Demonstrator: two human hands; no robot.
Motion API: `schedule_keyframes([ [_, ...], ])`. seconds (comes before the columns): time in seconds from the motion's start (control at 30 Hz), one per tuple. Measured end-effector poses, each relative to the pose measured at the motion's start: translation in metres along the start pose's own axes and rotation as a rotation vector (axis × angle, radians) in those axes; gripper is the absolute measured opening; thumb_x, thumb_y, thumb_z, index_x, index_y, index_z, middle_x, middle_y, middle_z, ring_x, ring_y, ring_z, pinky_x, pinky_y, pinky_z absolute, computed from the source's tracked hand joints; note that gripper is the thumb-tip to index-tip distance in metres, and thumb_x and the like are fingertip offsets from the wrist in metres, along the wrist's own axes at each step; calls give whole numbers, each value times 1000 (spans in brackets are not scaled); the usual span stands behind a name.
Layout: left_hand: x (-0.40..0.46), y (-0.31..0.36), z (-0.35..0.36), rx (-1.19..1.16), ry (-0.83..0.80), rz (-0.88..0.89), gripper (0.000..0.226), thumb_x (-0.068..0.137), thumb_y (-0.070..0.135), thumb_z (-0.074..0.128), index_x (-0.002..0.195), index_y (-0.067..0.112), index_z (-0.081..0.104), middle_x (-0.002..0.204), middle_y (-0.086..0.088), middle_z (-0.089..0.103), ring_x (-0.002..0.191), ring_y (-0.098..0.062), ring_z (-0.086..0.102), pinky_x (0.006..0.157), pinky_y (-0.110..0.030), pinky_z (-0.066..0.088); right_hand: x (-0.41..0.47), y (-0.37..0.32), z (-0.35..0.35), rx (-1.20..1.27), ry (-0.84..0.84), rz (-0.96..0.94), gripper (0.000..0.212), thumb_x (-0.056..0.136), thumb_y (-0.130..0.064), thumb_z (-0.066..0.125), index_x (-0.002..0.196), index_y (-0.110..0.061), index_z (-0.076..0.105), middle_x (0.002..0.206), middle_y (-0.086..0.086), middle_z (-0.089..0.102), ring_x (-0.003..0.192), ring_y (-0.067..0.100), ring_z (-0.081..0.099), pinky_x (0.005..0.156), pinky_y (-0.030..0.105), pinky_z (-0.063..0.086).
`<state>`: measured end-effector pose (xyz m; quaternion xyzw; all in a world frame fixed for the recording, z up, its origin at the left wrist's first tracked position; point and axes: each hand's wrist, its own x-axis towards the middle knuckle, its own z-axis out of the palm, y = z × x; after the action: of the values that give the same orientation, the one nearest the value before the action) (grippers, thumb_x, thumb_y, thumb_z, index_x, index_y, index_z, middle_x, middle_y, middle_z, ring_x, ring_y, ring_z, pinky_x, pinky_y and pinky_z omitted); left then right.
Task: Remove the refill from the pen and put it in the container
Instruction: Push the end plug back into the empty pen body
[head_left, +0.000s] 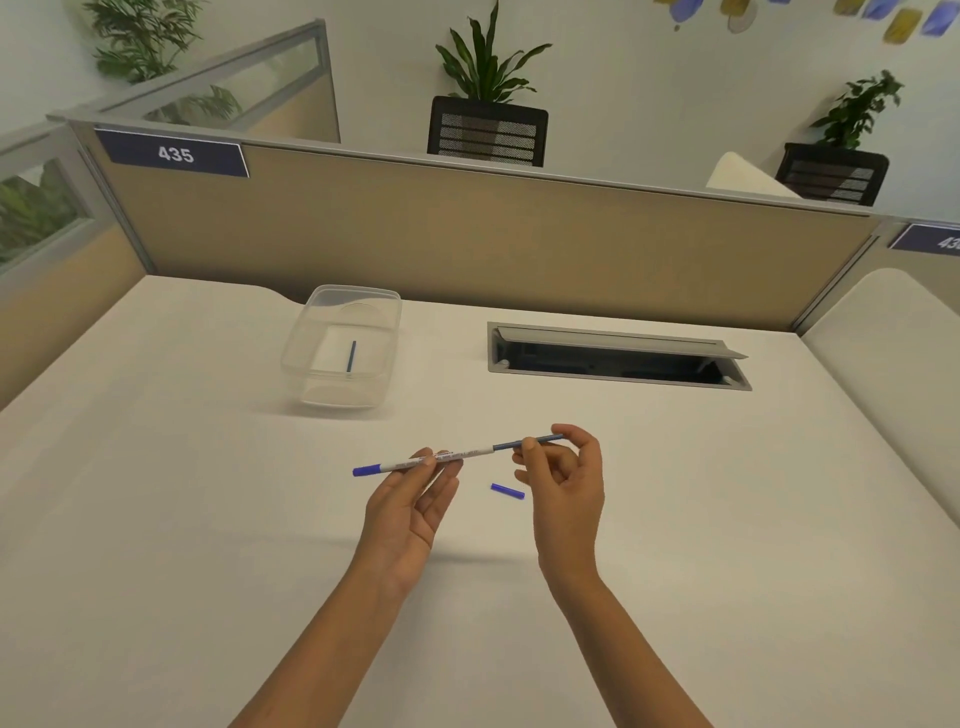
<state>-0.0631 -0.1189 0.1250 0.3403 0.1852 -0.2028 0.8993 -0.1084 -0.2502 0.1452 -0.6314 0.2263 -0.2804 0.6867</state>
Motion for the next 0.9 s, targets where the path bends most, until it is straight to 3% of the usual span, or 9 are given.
schedule_keyframes([
  [0.13, 1, -6, 4, -67, 14, -68, 13, 88, 6, 57, 96, 2, 65, 90, -15, 75, 84, -23, 73, 68, -29, 59, 1, 4, 4, -130, -31, -136, 27, 86, -15, 65, 107, -18, 49, 83, -2, 72, 75, 14, 69, 62, 15, 53],
  [0.3, 5, -9, 5, -148, 31, -127, 15, 86, 6, 58, 99, 1, 65, 92, -17, 74, 85, -24, 72, 79, -34, 56, 2, 19, 5, -342, -113, -287, 16, 89, -21, 60, 98, -34, 62, 95, -19, 66, 89, 4, 63, 65, 15, 52],
  [0.47, 15, -5, -3, -117, 36, -102, 13, 86, 9, 60, 96, 4, 67, 91, -13, 75, 84, -21, 73, 73, -30, 59, 13, 43, -2, -350, -41, -171, 15, 93, -19, 54, 104, -19, 64, 100, -6, 68, 90, 8, 63, 68, 21, 53],
  [0.67, 37, -1, -35, 50, 41, -59, 13, 88, 6, 55, 98, 11, 62, 88, -5, 76, 85, -16, 72, 68, -28, 59, 36, 95, -18, -701, -146, -113, 19, 89, -12, 58, 107, -13, 64, 102, -1, 62, 97, 20, 58, 73, 25, 47],
  [0.8, 48, -1, -57, 141, 63, -86, 16, 88, 2, 54, 99, 12, 61, 87, -2, 76, 84, -14, 72, 73, -27, 58, 39, 119, -30, -887, -209, -106, 20, 87, -11, 61, 106, -10, 68, 106, 6, 61, 102, 25, 49, 74, 11, 31],
  [0.9, 54, -4, -68, 189, 80, -121, 15, 88, 6, 55, 99, 13, 62, 93, -2, 74, 85, -13, 72, 74, -28, 56, 38, 125, -31, -911, -216, -101, 13, 86, -12, 62, 95, -12, 71, 97, 3, 55, 92, 23, 47, 77, 22, 31],
])
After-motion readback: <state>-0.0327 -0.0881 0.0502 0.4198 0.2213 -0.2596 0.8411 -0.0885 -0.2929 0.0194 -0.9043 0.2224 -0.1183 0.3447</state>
